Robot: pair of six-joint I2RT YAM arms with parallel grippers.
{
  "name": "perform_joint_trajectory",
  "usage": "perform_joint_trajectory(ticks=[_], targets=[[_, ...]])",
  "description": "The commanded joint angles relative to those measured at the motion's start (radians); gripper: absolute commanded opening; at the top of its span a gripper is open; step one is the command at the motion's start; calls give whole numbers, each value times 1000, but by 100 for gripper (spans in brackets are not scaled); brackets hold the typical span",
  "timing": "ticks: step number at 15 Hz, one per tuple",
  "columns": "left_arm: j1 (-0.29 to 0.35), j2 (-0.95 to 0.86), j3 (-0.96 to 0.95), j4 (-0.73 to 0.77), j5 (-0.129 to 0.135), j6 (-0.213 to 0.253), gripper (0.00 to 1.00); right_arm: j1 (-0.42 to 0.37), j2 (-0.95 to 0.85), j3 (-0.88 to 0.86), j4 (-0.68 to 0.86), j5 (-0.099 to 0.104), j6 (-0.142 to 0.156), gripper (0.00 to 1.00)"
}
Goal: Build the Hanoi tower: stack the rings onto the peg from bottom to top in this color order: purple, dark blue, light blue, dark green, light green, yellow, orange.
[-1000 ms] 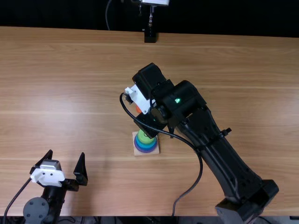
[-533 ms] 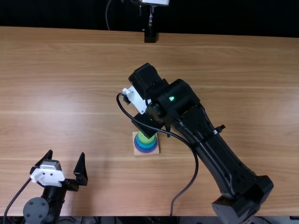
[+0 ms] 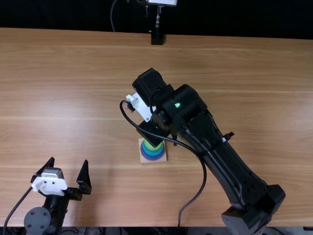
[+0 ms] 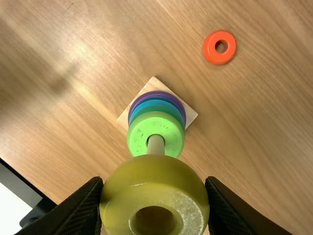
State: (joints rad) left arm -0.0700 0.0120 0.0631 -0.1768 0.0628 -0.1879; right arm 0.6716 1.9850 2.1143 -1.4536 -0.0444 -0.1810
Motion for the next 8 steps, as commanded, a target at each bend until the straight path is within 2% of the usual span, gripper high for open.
perform_joint_trajectory(ticks=[1,7,8], targets=[[10,-12,-54,-13,5,4,100,14,6,-10,-2,-7,2,0],[10,-12,-54,-13,5,4,100,19,6,-24,-2,-5,2,0],[10,-12,-54,-13,5,4,100,17,8,-25,-2,-3,2,9]])
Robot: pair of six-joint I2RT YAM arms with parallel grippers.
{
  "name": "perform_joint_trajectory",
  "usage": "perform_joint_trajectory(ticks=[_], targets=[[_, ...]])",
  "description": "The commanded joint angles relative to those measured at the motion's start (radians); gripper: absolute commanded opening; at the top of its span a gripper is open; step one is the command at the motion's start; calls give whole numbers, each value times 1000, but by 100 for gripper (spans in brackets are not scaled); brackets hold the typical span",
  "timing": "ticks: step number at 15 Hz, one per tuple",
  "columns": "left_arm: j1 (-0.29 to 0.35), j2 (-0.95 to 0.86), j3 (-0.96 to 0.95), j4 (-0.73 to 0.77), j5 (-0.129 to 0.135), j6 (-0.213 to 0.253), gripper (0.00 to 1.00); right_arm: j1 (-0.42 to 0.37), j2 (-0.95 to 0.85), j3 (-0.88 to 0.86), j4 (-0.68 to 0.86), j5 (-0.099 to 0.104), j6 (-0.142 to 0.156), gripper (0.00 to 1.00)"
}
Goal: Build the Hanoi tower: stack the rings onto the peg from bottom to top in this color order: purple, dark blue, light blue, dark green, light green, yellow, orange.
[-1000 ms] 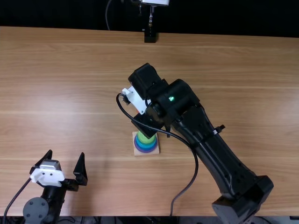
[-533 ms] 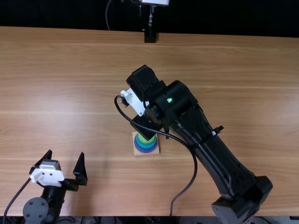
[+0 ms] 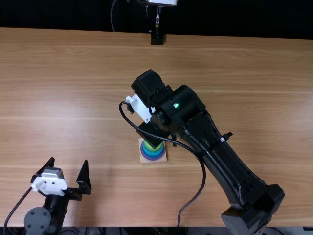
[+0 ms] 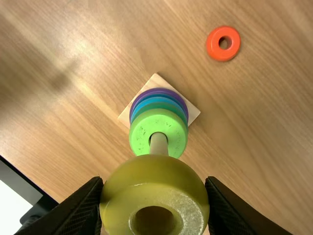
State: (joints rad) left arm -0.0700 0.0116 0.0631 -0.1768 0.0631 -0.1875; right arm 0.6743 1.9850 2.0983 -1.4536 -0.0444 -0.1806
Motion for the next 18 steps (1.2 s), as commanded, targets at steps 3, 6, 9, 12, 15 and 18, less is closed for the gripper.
perform_joint_trajectory(ticks=[3,6,9,12,15,18], targets=[[10,-12,-54,-13,5,3,100,14,8,-7,0,-2,2,43],[10,-12,-54,-13,5,3,100,14,8,-4,0,6,0,100],[10,-12,-54,-13,5,3,100,14,8,0,4,8,0,100],[10,-12,-54,-13,5,3,100,10,8,34,31,8,-2,100],[10,-12,-54,-13,5,3,100,4,32,91,63,4,0,100],[10,-12,-54,-13,5,3,100,-2,64,154,61,4,-11,100]])
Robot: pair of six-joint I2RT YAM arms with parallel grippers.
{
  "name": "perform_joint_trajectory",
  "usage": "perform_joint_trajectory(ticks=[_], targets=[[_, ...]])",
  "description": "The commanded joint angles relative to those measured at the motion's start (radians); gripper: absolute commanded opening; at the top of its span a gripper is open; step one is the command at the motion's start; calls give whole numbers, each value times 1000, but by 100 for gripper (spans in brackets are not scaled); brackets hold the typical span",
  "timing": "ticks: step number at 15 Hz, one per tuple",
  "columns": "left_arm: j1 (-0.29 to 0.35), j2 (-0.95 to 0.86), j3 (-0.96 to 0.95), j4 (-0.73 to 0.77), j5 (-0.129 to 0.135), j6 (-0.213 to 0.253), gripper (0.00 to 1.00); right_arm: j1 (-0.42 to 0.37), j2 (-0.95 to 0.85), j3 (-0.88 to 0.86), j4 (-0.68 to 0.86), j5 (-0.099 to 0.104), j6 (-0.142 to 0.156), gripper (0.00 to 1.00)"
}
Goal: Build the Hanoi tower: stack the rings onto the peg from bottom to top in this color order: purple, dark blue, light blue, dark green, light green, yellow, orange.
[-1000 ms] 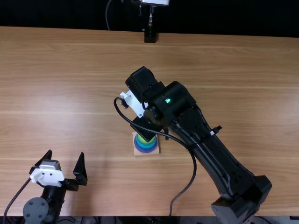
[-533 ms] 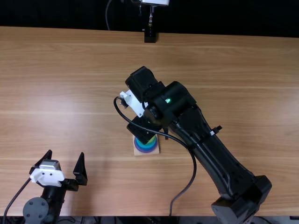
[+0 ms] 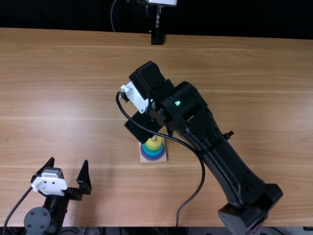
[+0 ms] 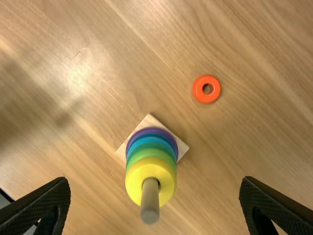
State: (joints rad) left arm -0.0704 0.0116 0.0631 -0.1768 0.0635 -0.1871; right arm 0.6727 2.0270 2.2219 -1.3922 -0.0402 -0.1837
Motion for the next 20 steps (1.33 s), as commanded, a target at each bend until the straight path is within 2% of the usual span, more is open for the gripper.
perform_joint_trajectory(ticks=[1,3,6,7,8,9,10,13,20], targets=[[11,-12,-54,-13,5,3,100,-24,38,39,1,3,-8,100],[11,-12,-54,-13,5,3,100,-67,85,44,1,0,3,100],[11,-12,-54,-13,5,3,100,-73,153,27,66,-2,12,100],[11,-12,-54,-13,5,3,100,-88,162,9,121,-2,70,100],[11,-12,-54,-13,5,3,100,-113,162,-27,185,-4,158,100],[11,-12,-54,-13,5,3,100,-131,162,-68,266,-4,219,100],[11,-12,-54,-13,5,3,100,-139,162,-117,335,-4,232,100],[11,-12,-54,-13,5,3,100,-154,168,-225,412,-4,224,100],[11,-12,-54,-13,5,3,100,-162,294,-214,414,3,228,100]])
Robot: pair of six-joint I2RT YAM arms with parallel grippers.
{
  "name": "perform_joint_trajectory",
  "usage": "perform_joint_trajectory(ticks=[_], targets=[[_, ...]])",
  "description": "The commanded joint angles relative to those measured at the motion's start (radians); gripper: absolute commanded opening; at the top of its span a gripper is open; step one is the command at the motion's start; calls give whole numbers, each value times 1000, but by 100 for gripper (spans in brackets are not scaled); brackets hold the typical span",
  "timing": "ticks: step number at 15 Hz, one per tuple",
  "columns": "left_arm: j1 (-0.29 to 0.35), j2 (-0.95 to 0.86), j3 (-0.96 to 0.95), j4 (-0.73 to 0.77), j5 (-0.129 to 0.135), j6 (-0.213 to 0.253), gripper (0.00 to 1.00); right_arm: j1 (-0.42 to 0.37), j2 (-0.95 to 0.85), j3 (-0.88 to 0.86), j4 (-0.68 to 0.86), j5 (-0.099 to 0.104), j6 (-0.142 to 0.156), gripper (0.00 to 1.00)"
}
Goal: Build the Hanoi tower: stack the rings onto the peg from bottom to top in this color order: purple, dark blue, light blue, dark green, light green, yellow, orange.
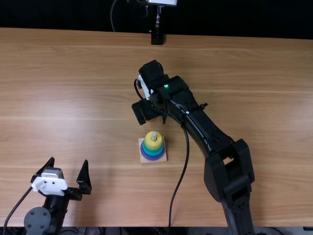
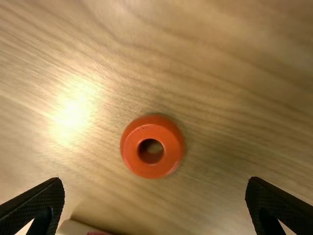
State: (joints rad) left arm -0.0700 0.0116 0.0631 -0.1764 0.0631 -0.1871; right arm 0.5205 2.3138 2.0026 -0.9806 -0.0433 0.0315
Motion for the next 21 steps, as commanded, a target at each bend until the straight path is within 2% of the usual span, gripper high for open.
perform_joint_trajectory(ticks=[1,7,21], targets=[[10,-12,-54,-13,5,3,100,-10,12,5,4,6,13,100],[10,-12,-54,-13,5,3,100,-10,42,5,96,3,22,100],[10,-12,-54,-13,5,3,100,-7,119,91,79,6,22,100]])
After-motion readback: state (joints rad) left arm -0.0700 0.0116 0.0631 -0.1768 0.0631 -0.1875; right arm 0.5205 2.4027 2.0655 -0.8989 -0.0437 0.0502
